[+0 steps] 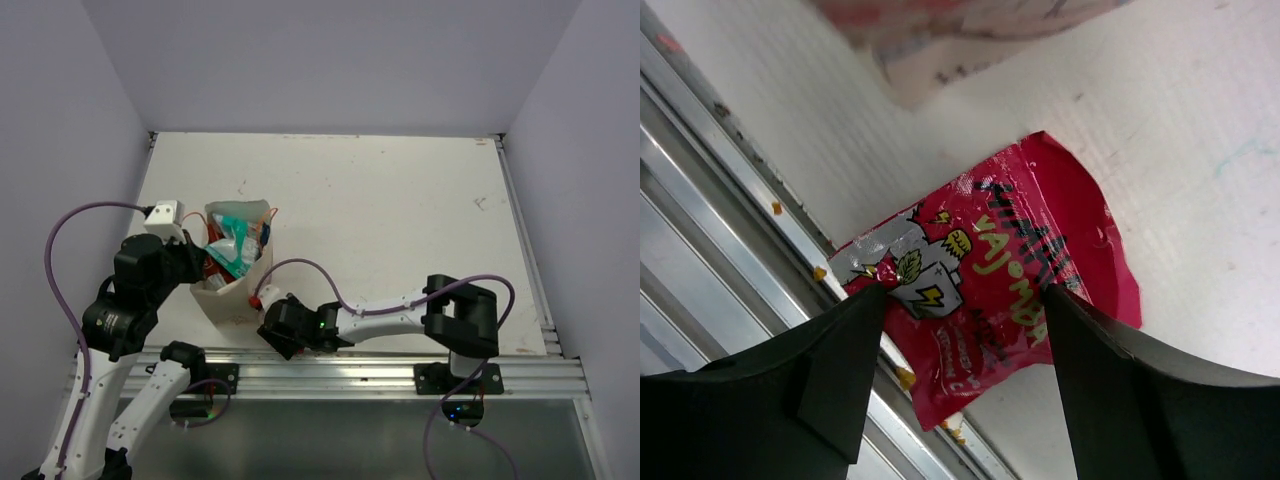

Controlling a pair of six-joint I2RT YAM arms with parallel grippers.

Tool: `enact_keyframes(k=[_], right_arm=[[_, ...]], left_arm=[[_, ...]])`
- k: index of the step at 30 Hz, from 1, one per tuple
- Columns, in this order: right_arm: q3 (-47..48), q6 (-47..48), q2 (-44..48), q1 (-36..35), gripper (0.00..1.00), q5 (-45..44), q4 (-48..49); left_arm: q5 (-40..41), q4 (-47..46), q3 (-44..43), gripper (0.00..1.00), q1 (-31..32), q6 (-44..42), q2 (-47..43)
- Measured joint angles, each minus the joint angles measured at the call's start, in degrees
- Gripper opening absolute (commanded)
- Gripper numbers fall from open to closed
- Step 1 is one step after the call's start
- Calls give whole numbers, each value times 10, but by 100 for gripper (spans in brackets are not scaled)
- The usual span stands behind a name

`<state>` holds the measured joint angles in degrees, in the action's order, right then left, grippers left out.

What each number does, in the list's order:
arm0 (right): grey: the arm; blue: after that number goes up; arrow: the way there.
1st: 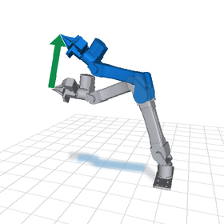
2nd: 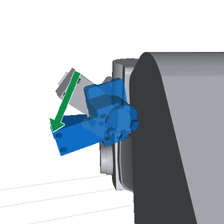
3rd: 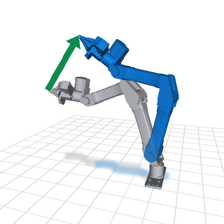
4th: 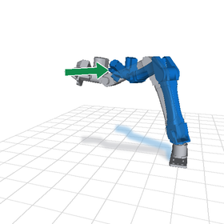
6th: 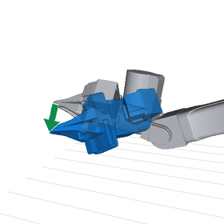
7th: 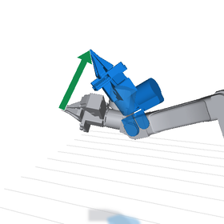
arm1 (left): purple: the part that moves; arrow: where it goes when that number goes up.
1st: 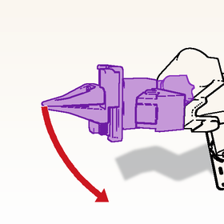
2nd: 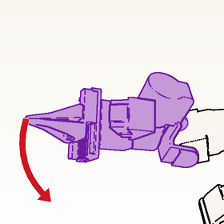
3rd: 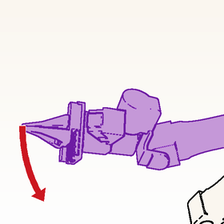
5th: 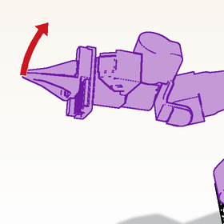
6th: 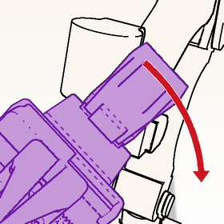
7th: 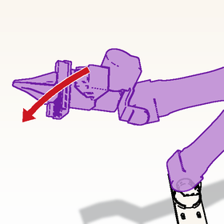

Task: Place the snacks into the paper bag

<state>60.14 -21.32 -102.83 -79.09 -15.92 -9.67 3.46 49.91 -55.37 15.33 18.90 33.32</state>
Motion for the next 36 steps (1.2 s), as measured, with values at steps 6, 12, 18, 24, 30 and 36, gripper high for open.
enact_keyframes(k=[6,12,18,24,30,36], right_arm=[[3,-6,-17,-32,26,-26,-8],[-8,-26,-1,-34,0,-56,-24],[-29,-46,139,-33,0,-126,-151],[170,11,254,-31,0,-197,-211],[408,124,166,-29,0,-199,-172],[486,179,26,-13,0,-155,-146]], left_arm=[[2,1,0,0,2,-1,0],[2,1,0,0,2,-1,-1],[1,1,0,0,2,0,-3],[1,2,0,0,3,0,-7],[1,2,0,0,5,0,-9],[1,2,0,0,5,0,-9]])
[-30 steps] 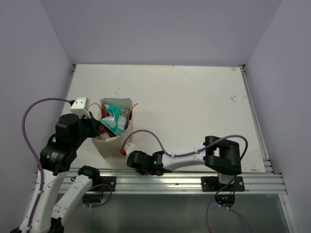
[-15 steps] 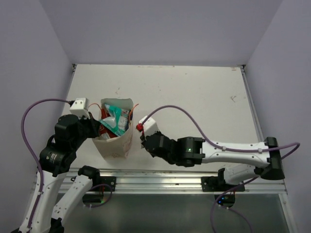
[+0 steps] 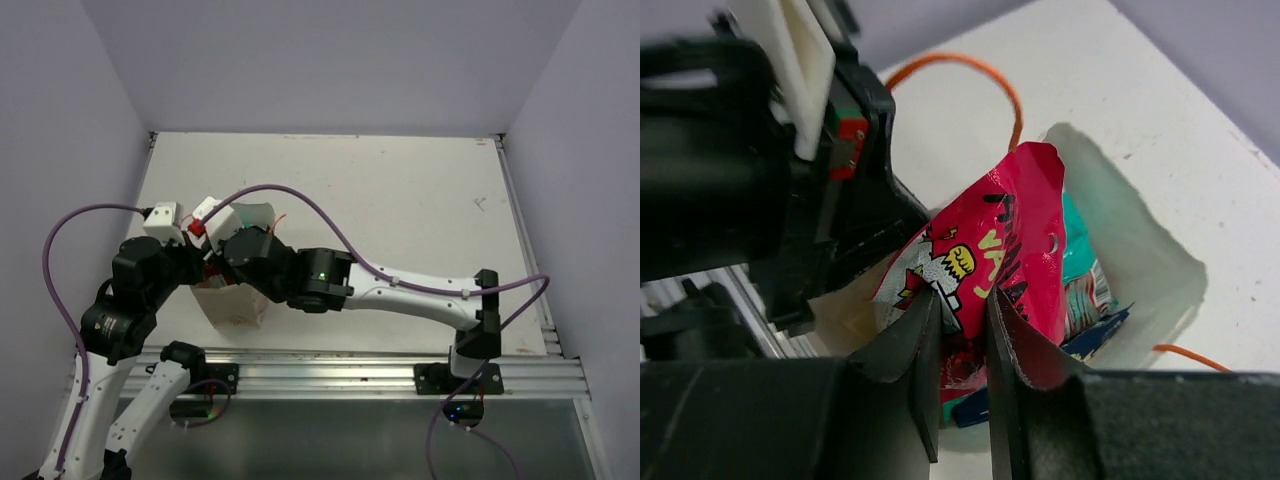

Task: Place the snacks into the paper bag

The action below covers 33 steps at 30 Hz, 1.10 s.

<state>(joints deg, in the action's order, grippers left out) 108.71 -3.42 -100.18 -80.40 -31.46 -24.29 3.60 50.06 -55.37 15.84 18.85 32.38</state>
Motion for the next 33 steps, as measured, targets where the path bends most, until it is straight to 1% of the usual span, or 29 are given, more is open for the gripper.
enact_keyframes(k=[1,3,4,5,6,7,8,13,17,19,22,24,33], right_arm=[[0,4,-18,5,0,7,-4],[-1,8,-44,15,28,13,-11],[-3,9,-53,21,39,16,-17],[-4,8,-56,28,69,17,-22],[-5,9,-57,36,85,21,-28],[-4,4,-57,42,97,21,-29],[-3,4,-55,49,99,20,-30],[26,8,-45,64,99,-6,-45],[29,0,-5,62,99,-37,-58],[7,-14,34,61,99,-47,-56],[-55,-47,99,63,99,-52,-56],[-85,-65,121,66,99,-52,-55],[-178,-119,107,98,97,-27,-34]], left_arm=[[0,0,0,0,0,0,0],[0,0,0,0,0,0,0],[0,0,0,0,0,0,0],[0,0,0,0,0,0,-1],[0,0,0,0,0,0,-1],[0,0,0,0,0,0,-1],[0,0,0,0,0,0,-1],[0,0,0,0,0,0,-2],[0,0,0,0,0,0,-2],[0,0,0,0,0,0,-2],[0,0,0,0,0,0,-2],[0,0,0,0,0,0,-2],[0,0,0,0,0,0,-2]])
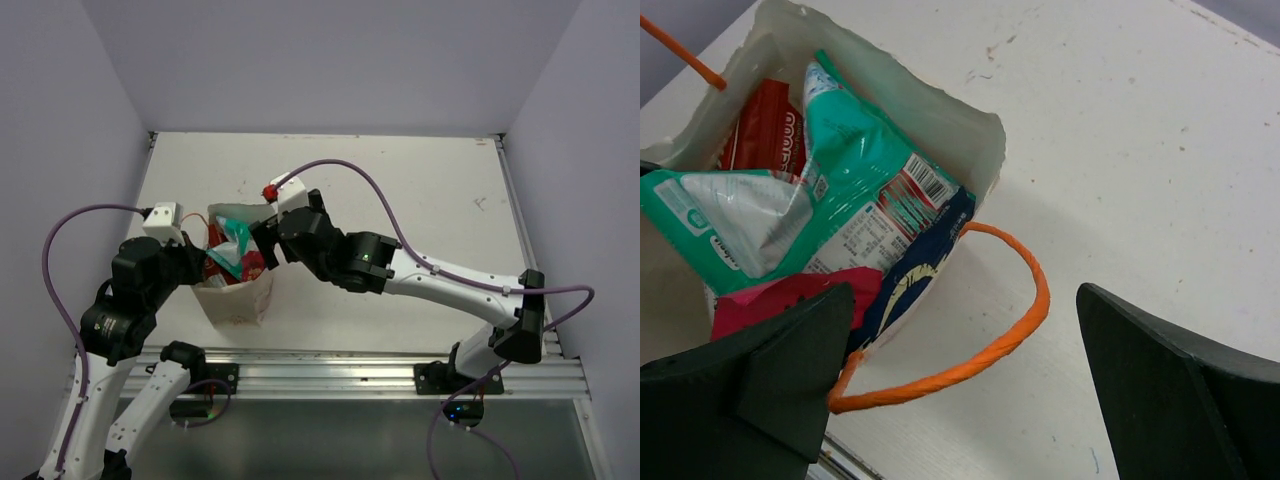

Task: Place the snacks into the paper bag

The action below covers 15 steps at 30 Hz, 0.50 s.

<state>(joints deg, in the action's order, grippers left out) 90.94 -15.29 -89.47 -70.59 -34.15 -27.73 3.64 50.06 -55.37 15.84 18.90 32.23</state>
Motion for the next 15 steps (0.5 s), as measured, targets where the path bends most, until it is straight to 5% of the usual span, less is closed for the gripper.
enact_keyframes(k=[6,12,13,15], right_arm=[[-23,-22,-9,13,85,18,20],[-23,-43,-51,23,37,62,36],[-23,-47,-61,24,18,71,38],[-23,-51,-76,24,7,83,38]], left_arm=[[0,0,0,0,0,0,-1],[0,0,0,0,0,0,-3],[0,0,0,0,0,0,-3],[0,-1,0,0,0,0,-3]])
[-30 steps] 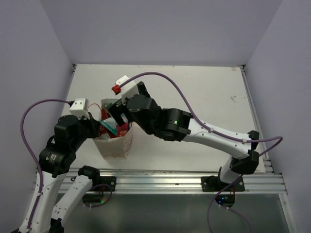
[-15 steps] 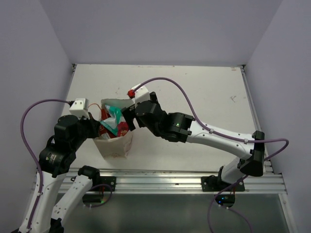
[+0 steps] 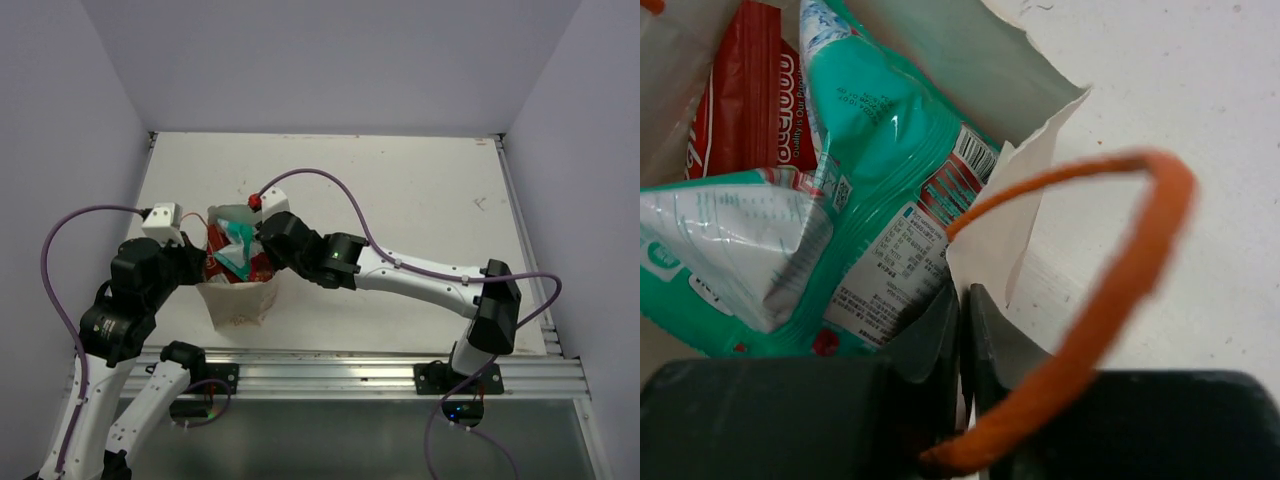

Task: Place the snacks into the paper bag

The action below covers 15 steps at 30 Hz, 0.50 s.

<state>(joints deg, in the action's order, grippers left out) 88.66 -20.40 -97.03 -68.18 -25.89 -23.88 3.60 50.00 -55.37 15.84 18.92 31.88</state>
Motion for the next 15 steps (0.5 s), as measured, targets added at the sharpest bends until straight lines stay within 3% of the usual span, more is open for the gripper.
enact_keyframes(k=[1,7,15], right_arm=[[0,-1,-5,0,0,2,-1],[26,1,-9,1,0,-5,-35],[112,5,21,1,0,-57,-178]], left_arm=[[0,0,0,0,0,0,0],[-15,-10,0,0,0,16,-4],[-73,-50,-1,0,0,75,20]])
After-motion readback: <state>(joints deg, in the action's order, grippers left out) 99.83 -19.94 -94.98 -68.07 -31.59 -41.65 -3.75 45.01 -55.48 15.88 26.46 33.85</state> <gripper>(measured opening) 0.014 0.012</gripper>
